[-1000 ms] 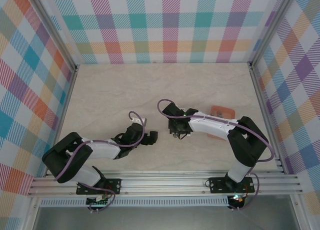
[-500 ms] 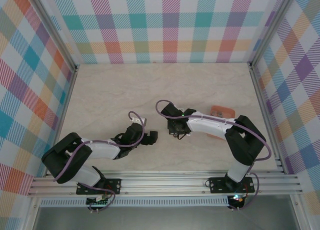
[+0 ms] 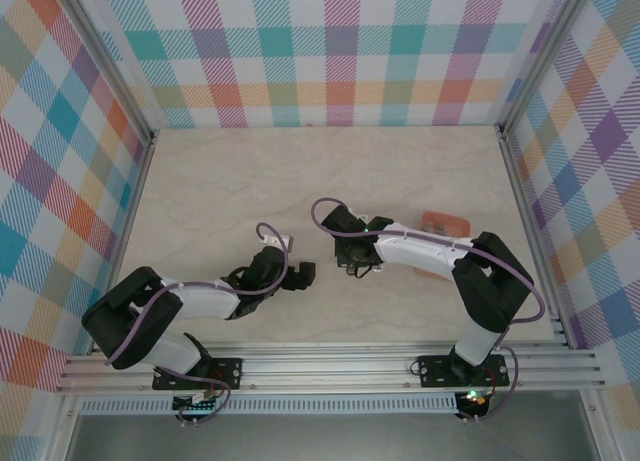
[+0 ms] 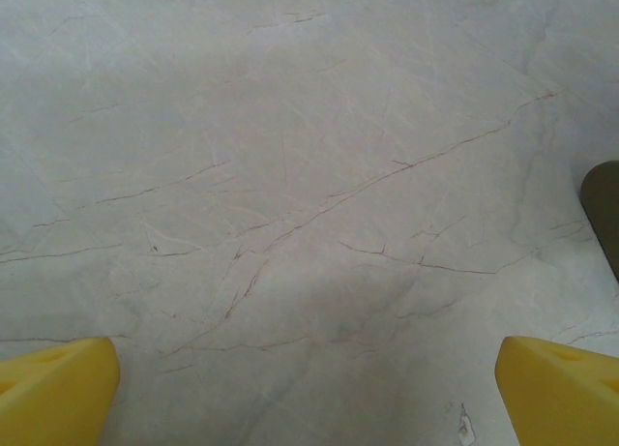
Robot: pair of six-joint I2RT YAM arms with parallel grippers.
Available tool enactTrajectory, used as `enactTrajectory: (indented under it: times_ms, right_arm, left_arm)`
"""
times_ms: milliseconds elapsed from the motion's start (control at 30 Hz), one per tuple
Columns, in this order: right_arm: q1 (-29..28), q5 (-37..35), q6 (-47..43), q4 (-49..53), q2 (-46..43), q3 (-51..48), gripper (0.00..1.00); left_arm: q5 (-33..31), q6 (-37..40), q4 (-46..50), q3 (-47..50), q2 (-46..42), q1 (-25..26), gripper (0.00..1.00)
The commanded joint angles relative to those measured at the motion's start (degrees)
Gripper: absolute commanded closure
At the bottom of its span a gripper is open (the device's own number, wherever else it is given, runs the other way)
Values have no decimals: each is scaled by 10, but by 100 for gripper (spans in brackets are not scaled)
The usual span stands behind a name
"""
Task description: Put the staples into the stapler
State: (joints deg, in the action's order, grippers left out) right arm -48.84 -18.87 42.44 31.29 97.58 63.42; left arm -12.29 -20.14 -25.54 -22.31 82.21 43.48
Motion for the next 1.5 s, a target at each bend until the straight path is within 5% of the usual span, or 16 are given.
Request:
enactTrajectory:
  times_ms: [0, 1467]
  right_arm:
    - [-6, 1, 0, 3, 12, 7, 84]
    - [-12, -23, 10, 1, -12, -8, 84]
  left_arm:
    - [-10, 5, 7, 3, -11, 9, 0]
    - [-18, 14, 15, 3, -17, 9, 0]
